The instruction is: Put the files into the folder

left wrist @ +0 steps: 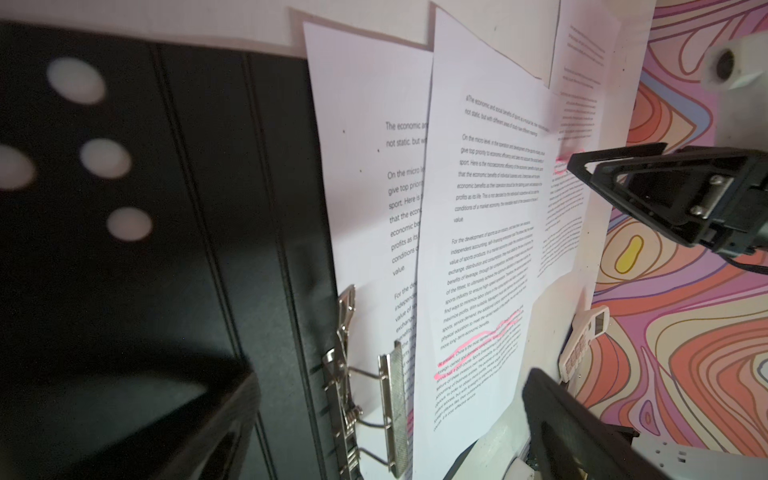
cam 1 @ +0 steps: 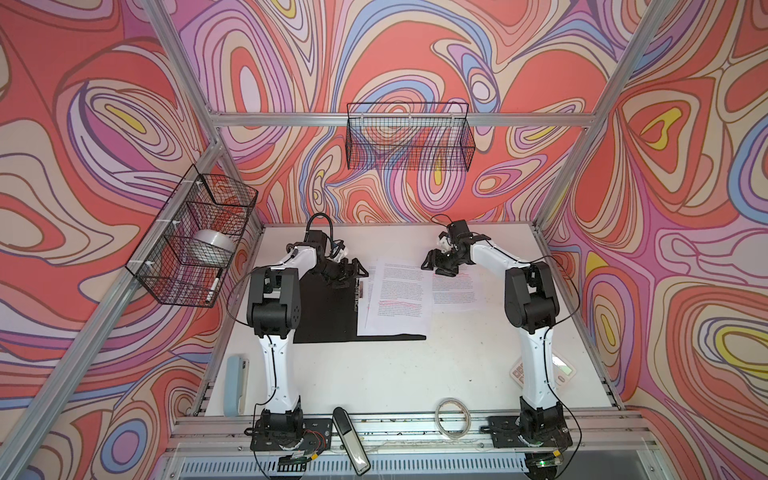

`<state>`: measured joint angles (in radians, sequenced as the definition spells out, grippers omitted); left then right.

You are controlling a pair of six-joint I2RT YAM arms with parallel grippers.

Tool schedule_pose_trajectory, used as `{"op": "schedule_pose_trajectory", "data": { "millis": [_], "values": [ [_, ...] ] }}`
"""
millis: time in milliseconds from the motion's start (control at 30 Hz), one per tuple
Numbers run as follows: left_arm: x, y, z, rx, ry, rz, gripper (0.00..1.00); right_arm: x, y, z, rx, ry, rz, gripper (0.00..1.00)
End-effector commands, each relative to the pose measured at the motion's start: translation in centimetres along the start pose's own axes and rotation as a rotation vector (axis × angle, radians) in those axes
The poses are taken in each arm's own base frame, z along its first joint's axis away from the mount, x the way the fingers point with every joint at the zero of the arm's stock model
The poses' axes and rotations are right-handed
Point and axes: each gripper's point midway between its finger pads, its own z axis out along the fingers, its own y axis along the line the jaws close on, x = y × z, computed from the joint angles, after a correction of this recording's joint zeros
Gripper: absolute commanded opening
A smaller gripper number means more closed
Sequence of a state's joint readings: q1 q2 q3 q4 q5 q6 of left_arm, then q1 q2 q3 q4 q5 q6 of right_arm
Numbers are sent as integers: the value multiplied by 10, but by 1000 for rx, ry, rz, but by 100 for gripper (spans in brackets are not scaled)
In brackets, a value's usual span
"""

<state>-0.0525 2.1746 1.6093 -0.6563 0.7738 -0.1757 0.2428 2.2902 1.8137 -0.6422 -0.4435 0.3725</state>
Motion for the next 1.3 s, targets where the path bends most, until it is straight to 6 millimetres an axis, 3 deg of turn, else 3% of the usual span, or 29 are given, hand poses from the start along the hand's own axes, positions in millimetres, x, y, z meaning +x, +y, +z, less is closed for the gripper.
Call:
{"op": "schedule_pose_trajectory", "data": {
  "millis": [0, 233, 733, 1100, 1267],
  "values": [
    [4, 4, 1, -24, 28, -17, 100, -2, 2, 6, -18, 12, 2, 68],
    [2, 5, 7, -7, 37, -35, 100, 8, -2, 19, -36, 65, 13, 68],
    [2, 10, 16, 7, 50, -50, 100, 15, 25, 27, -143, 116, -14, 68],
    [2, 9, 17, 17, 50, -55, 100, 9, 42, 30, -169, 116, -35, 68],
    [0, 12, 11, -14, 39, -52, 100, -2, 40, 17, -98, 59, -46, 69]
  ]
}}
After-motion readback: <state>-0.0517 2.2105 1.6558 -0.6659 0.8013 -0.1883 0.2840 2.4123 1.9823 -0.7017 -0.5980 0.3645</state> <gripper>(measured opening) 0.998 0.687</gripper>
